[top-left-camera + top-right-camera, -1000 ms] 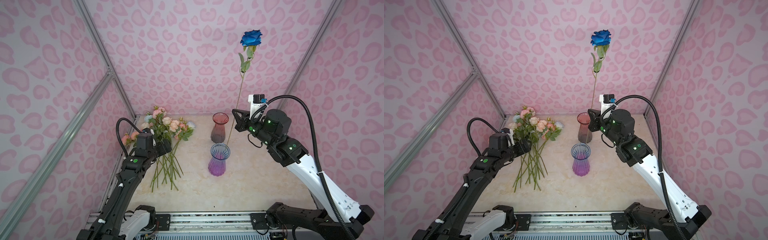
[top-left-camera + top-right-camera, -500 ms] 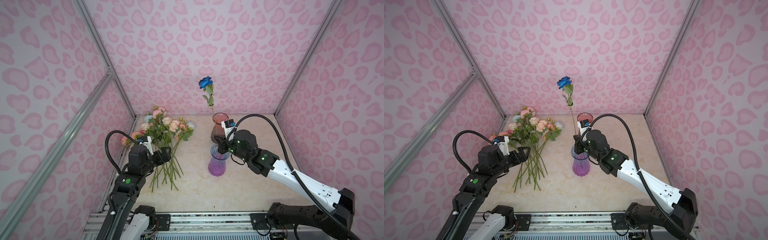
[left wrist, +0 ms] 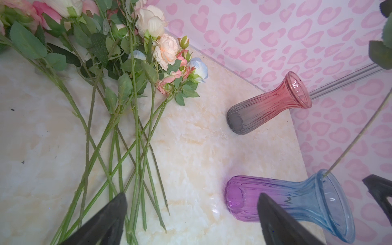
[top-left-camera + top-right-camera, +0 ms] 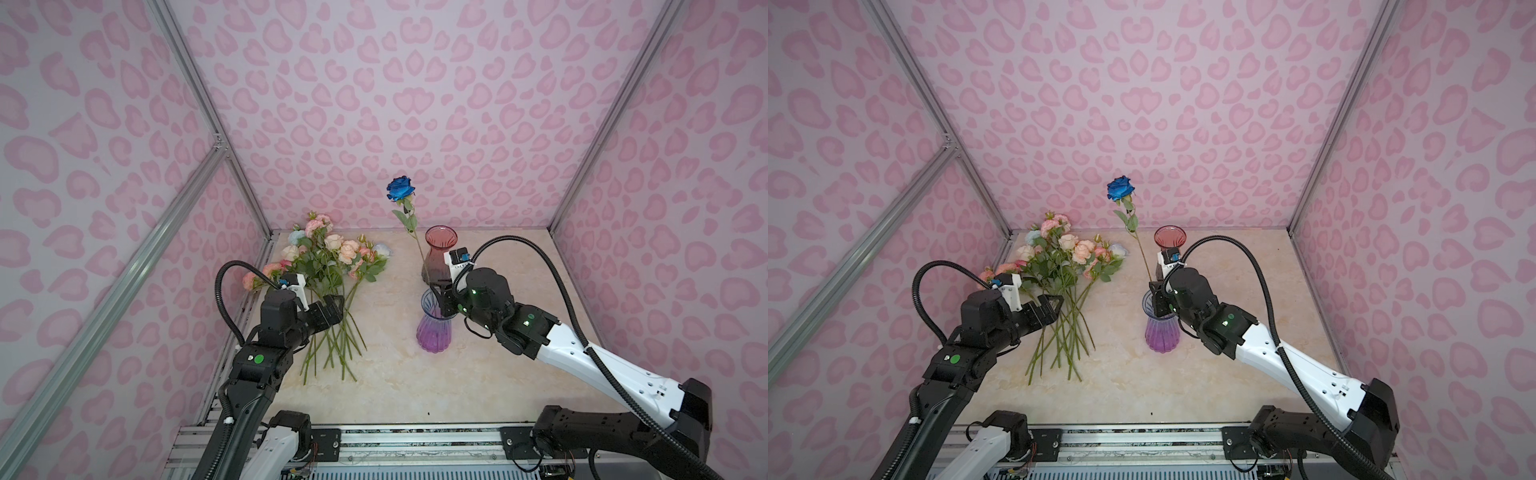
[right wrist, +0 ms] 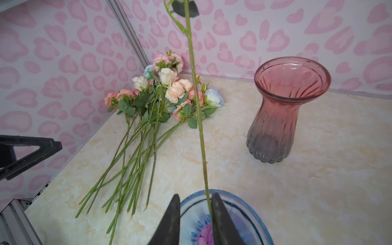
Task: Arrange the flowers into the vase
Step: 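Lower the blue rose into the pink-red vase, open and withdraw the right gripper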
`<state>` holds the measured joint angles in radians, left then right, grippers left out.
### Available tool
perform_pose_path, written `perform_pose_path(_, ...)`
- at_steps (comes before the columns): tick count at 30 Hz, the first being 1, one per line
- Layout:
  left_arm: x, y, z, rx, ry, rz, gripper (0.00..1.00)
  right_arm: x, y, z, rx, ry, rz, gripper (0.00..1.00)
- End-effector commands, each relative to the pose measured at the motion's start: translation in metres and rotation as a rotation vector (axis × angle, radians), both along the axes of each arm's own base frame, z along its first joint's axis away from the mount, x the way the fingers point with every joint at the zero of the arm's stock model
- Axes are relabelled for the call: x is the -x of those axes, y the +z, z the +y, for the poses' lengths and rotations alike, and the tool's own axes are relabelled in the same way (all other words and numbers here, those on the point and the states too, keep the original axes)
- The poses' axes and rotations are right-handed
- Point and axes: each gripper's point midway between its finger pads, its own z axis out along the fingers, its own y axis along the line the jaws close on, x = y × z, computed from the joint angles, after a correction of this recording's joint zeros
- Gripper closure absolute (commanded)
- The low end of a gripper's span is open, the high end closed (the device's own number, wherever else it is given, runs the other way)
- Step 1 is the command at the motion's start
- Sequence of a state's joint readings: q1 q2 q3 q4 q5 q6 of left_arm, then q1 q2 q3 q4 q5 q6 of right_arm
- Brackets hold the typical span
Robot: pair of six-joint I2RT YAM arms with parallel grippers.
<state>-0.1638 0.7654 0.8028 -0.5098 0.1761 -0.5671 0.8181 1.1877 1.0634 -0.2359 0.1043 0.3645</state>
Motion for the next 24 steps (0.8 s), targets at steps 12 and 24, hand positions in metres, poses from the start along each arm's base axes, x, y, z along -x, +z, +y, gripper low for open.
perform_pose_path(12, -0.014, 0.025, 0.012, -0.024, 0.073, -0.07, 0.04, 0.039, 0.041, -0.064, -0.039, -0.095, -0.071, 0.62)
perform_pose_path(24, -0.02, 0.031, 0.041, -0.007, 0.276, -0.125, 0.0, 0.059, 0.017, -0.149, -0.008, -0.341, -0.107, 0.35)
